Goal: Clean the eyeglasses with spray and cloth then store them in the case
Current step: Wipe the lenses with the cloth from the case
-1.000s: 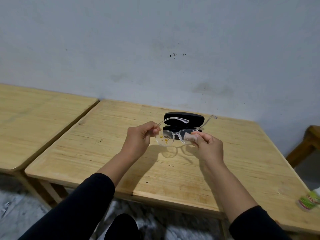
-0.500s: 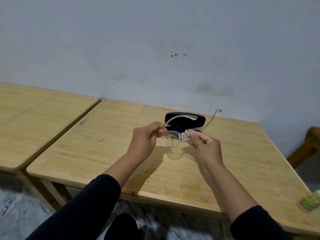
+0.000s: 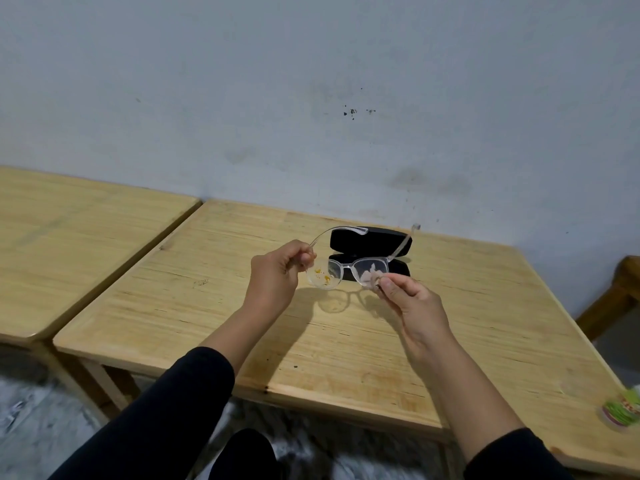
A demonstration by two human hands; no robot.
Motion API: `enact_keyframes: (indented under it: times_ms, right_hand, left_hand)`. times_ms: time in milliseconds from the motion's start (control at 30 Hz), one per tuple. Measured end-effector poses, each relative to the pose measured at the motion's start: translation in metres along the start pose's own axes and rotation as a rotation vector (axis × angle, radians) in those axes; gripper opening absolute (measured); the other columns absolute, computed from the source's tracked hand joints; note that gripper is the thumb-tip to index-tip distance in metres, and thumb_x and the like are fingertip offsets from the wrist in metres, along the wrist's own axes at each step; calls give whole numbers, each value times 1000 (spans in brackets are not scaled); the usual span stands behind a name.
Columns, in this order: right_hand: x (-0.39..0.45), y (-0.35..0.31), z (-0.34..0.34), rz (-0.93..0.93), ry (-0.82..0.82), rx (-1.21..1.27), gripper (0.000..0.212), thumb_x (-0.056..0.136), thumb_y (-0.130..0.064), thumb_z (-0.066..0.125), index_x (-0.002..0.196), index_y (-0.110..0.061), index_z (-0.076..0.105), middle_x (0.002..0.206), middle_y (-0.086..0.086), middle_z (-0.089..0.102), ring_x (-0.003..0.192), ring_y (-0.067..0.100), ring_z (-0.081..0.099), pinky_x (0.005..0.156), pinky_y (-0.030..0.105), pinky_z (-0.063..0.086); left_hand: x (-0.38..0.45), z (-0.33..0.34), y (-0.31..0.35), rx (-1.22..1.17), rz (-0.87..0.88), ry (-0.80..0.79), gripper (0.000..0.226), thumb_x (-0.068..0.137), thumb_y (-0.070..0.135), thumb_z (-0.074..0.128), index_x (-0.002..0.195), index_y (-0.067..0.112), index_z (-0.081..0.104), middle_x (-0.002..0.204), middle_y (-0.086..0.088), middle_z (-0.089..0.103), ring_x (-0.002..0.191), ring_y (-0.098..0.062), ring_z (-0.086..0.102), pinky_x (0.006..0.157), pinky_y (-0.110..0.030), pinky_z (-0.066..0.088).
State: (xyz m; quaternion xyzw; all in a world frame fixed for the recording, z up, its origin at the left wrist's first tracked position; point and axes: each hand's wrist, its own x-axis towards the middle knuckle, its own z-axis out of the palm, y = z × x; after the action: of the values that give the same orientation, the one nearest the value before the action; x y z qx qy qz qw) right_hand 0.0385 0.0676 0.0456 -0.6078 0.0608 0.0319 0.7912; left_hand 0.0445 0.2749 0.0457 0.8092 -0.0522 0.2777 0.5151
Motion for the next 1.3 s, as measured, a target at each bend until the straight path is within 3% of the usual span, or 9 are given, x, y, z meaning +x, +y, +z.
enact_keyframes:
  times_ms: [167, 267, 467, 600, 867, 1000, 1067, 1167, 1300]
  right_hand:
    - [-14, 6, 27, 88, 30, 244, 12, 82, -1, 61, 91, -6, 67, 82, 6, 75, 85, 15, 70, 85, 30, 53]
    - [-15, 7, 45, 67, 71, 312, 12, 83, 0, 62, 95, -3, 66, 91, 8, 71, 91, 16, 67, 90, 28, 50]
    - [-13, 14, 68, -87, 257, 87, 15, 81, -5, 68, 79, -20, 69, 94, 5, 73, 88, 12, 67, 76, 19, 50]
    - [-14, 16, 71, -157, 257, -2, 21, 83, -12, 68, 86, -33, 65, 100, 0, 70, 91, 13, 66, 76, 24, 50]
    - [-22, 17, 70, -239, 192, -174, 27, 89, -11, 58, 79, -34, 67, 91, -14, 70, 83, -1, 63, 64, 8, 45]
    - [-22, 20, 74, -261, 311, -164, 27, 90, -14, 56, 86, -40, 65, 103, -8, 70, 92, 8, 64, 82, 27, 53]
    - [-24, 19, 77, -289, 312, -117, 27, 89, -14, 58, 86, -40, 65, 104, -12, 69, 93, -2, 63, 83, 17, 52]
    - [-25, 17, 76, -312, 241, -77, 23, 88, -14, 61, 89, -37, 66, 95, -21, 65, 84, -19, 57, 70, 1, 45]
    - [-25, 18, 73, -303, 194, -134, 15, 87, -15, 64, 95, -24, 72, 92, -15, 70, 85, -3, 67, 76, 13, 50]
  left_hand:
    - [-3, 10, 2, 4, -18, 12, 31, 82, -15, 47, 82, 8, 66, 73, -3, 67, 80, -22, 70, 82, -38, 57]
    - [-7, 15, 6, 14, 2, 2, 28, 83, -12, 50, 83, 10, 67, 74, -3, 69, 79, -21, 70, 80, -38, 57]
    - [-14, 21, 16, 6, 36, -20, 23, 85, -7, 53, 86, 11, 68, 77, -9, 71, 77, -24, 69, 76, -38, 57]
    - [-14, 17, 13, 7, 17, -12, 25, 86, -3, 54, 83, 20, 66, 72, -9, 70, 75, -24, 69, 76, -41, 57]
    - [-13, 16, 18, 12, -5, -16, 22, 84, -7, 53, 85, 8, 68, 72, -3, 69, 75, -18, 69, 73, -25, 55]
    - [-18, 20, 23, 24, 69, -31, 26, 83, -11, 50, 84, 9, 67, 72, 1, 68, 74, 0, 66, 64, -6, 46]
    - [-19, 21, 25, 9, 78, -35, 27, 83, -12, 49, 84, 8, 68, 74, 2, 68, 73, 12, 62, 64, -2, 43]
    - [-18, 23, 28, -11, 78, -33, 28, 82, -11, 48, 84, 10, 67, 75, 0, 70, 76, 0, 66, 65, -8, 48]
    - [-17, 24, 30, -9, 88, -5, 27, 83, -10, 50, 81, 12, 66, 69, 3, 67, 68, -4, 63, 61, -5, 43]
